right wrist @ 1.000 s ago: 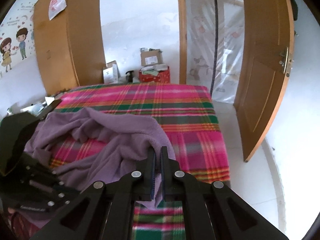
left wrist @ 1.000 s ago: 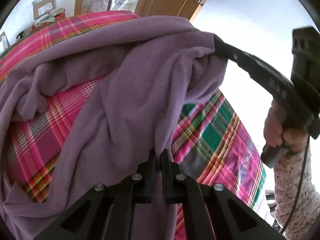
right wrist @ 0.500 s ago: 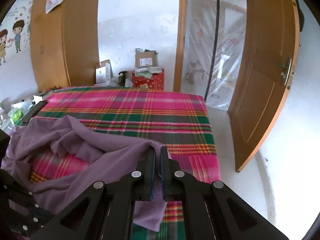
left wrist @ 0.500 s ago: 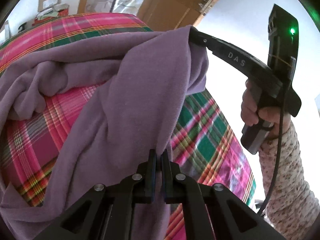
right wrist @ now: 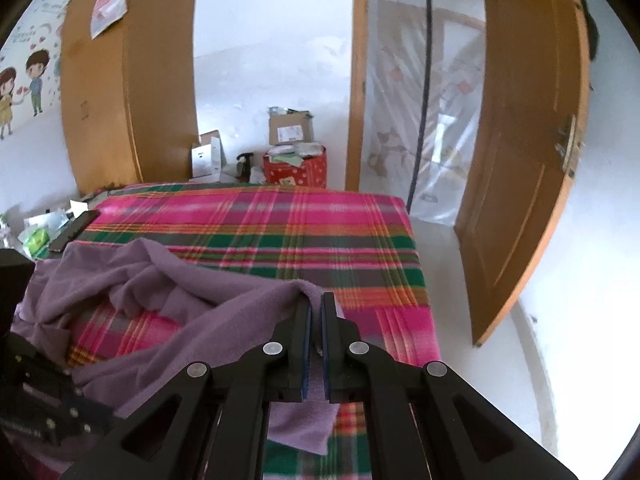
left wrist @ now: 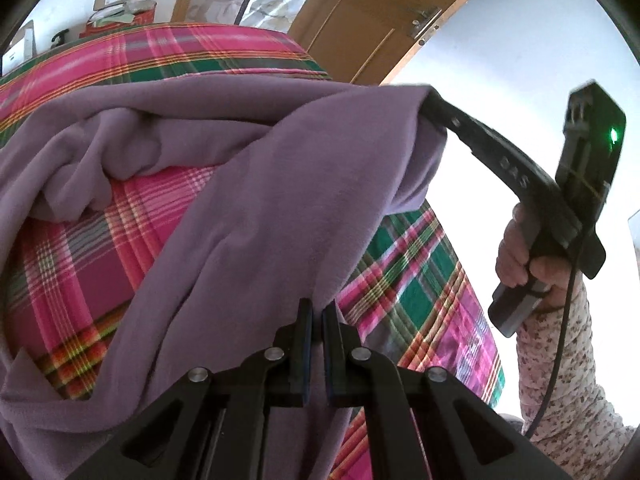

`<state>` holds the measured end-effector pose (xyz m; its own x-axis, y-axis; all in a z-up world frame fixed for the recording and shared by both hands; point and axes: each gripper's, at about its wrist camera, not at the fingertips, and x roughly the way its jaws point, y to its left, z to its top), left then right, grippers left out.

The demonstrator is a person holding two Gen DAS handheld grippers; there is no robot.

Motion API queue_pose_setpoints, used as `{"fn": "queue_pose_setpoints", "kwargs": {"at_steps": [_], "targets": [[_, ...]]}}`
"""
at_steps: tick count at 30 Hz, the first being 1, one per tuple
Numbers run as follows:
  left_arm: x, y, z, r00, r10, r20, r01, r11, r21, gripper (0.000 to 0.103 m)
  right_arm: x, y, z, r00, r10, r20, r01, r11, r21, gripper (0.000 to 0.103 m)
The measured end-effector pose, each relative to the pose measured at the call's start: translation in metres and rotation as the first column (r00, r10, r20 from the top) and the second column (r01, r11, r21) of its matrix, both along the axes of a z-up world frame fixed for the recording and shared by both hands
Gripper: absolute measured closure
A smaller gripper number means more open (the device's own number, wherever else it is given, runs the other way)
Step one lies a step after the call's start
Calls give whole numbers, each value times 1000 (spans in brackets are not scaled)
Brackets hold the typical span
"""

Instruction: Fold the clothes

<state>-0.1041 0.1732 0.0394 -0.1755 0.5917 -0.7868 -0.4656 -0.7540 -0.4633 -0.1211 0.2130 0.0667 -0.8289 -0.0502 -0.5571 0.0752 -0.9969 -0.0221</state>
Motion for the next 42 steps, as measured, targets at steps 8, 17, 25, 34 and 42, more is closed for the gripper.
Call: {"fn": "queue_pose_setpoints", "kwargs": {"at_steps": [8,17,25,34,42], "targets": [[22,9,10,999,-34,-27,34,999,13,98,47,15,6,998,-47,-40,46,998,-42,98],[45,27,22,995,-88,-46,89,996,23,98,90,32,22,992,-93,-90,88,994,-62,98],[54,41,13,993,-117,-21,117,993,7,98,121,47,14,989,-124,-76,119,990,-72,98],[59,49,2,992,-127,5,127,992,-14,98,133,58,-20,986,-166,18,167,983,-73,98],[62,65,13,989,-145,-20,146,989,13,98,139,63,-4,978,-203,-47,199,977,-79,98]]}}
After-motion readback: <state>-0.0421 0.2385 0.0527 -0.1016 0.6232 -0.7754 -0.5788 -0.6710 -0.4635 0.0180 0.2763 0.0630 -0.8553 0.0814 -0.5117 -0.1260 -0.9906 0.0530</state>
